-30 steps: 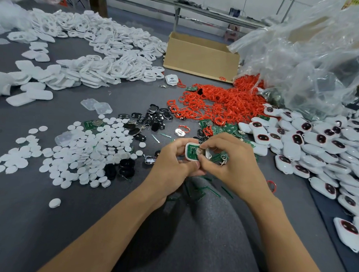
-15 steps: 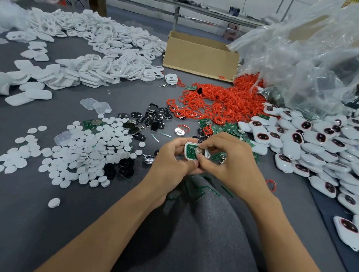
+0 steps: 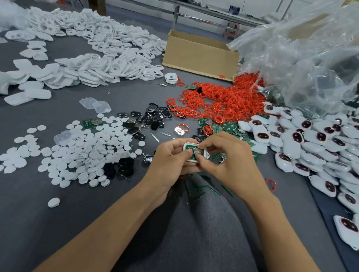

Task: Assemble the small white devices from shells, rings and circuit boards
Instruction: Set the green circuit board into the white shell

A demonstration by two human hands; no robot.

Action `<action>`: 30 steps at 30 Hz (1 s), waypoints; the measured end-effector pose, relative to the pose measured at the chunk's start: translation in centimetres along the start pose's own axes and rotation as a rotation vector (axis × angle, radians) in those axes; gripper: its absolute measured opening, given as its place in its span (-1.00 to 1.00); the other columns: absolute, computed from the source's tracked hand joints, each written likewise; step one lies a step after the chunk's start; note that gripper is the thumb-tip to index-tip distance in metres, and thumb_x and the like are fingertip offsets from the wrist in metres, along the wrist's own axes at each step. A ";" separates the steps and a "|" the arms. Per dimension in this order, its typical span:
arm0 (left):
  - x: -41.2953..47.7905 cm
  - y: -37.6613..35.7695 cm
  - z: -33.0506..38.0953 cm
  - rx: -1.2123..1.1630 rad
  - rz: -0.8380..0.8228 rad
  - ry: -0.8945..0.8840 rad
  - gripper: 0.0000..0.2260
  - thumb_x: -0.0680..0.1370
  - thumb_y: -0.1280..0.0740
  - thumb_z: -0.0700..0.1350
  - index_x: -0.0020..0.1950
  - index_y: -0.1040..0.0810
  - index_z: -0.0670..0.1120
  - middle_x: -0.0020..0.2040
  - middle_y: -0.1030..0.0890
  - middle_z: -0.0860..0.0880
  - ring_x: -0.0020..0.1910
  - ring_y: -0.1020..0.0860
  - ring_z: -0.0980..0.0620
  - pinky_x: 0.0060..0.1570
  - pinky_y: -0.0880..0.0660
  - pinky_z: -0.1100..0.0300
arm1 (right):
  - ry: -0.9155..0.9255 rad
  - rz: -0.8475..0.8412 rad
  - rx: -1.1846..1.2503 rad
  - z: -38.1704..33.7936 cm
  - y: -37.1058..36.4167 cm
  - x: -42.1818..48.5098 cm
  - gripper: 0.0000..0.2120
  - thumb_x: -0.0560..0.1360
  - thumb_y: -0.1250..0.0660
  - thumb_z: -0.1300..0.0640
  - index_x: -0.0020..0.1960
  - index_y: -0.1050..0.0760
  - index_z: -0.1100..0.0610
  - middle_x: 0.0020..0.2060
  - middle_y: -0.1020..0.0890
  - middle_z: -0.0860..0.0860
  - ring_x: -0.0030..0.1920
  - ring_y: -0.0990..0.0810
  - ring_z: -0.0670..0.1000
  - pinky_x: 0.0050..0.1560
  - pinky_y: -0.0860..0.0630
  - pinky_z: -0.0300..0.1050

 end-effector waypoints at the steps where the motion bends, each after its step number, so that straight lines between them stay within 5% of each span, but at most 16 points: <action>1: 0.0 0.0 0.0 -0.002 0.001 -0.001 -0.79 0.62 -0.18 -0.38 0.11 -0.57 -0.21 -0.11 -0.67 -0.13 -0.32 -0.65 0.10 -0.30 -0.60 0.27 | 0.002 0.005 0.001 0.0 0.0 0.0 -0.87 0.32 -0.50 0.31 -0.13 -0.63 0.23 -0.22 -0.60 0.02 -0.24 -0.58 -0.01 -0.11 -0.53 -0.25; 6: -0.1 0.0 0.1 -0.037 0.007 0.006 -0.80 0.61 -0.19 -0.38 0.13 -0.56 -0.22 -0.10 -0.67 -0.14 -0.31 -0.66 0.09 -0.29 -0.62 0.26 | 0.009 0.022 0.008 0.0 0.0 0.0 -0.86 0.32 -0.50 0.32 -0.13 -0.63 0.22 -0.23 -0.60 0.01 -0.24 -0.56 -0.09 -0.11 -0.52 -0.32; 17: 0.1 0.0 -0.1 -0.011 0.017 -0.017 -0.81 0.61 -0.21 -0.37 0.11 -0.57 -0.20 -0.09 -0.69 -0.14 -0.28 -0.66 0.06 -0.14 -0.65 0.14 | -0.033 0.027 0.058 0.2 -0.3 0.1 -0.88 0.33 -0.50 0.31 -0.14 -0.64 0.22 -0.20 -0.63 0.07 -0.21 -0.60 0.05 -0.11 -0.55 -0.05; 30: -0.1 0.0 0.1 -0.069 0.072 -0.051 -0.82 0.59 -0.22 -0.40 -0.01 -0.60 -0.22 -0.13 -0.70 -0.22 -0.17 -0.70 -0.16 -0.25 -0.65 0.16 | -0.221 0.032 0.253 0.3 0.2 1.8 -0.90 0.45 -0.42 0.30 -0.08 -0.64 0.14 -0.17 -0.65 -0.04 -0.16 -0.61 -0.11 -0.08 -0.54 -0.26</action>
Point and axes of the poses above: each hand's wrist, its own x-axis towards the middle knuckle, its own y-axis out of the back of the hand, z = x × y, the point moved 3 cm from there along x, towards the middle knuckle
